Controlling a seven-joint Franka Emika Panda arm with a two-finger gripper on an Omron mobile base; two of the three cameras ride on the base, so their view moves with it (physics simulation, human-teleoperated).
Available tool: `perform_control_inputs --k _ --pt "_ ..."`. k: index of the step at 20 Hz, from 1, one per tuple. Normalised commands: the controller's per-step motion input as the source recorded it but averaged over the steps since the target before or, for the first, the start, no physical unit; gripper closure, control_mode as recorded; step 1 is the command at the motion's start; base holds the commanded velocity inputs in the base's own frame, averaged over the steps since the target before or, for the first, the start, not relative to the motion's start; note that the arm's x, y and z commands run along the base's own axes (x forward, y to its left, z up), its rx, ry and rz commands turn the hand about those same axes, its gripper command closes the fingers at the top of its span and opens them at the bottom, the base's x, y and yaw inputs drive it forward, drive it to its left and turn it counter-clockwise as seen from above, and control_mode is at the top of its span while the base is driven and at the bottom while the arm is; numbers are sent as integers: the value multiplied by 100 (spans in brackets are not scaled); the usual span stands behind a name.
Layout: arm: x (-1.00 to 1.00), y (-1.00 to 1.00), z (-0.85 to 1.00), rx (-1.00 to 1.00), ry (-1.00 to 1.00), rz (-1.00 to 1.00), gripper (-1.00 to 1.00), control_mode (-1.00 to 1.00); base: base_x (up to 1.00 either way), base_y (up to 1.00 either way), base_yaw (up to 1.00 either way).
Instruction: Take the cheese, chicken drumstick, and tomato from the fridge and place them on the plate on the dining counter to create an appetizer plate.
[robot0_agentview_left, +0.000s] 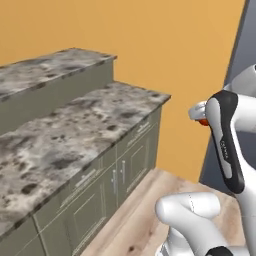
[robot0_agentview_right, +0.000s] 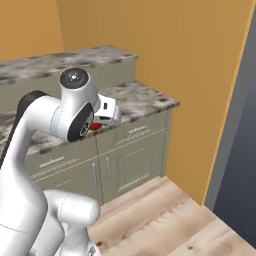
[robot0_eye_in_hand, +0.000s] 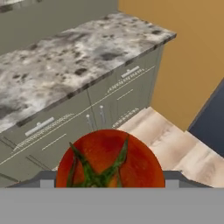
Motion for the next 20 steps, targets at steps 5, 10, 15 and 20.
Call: perform_control_inputs --k 5,10,15,20 --pt "0 0 0 0 0 0 100 100 10 0 -37" --pt "0 0 0 0 0 0 100 100 -17 -8 -46" --pt "0 0 0 0 0 0 100 100 -59 -2 -45" --pt "0 0 0 0 0 0 100 100 -99 2 -41"
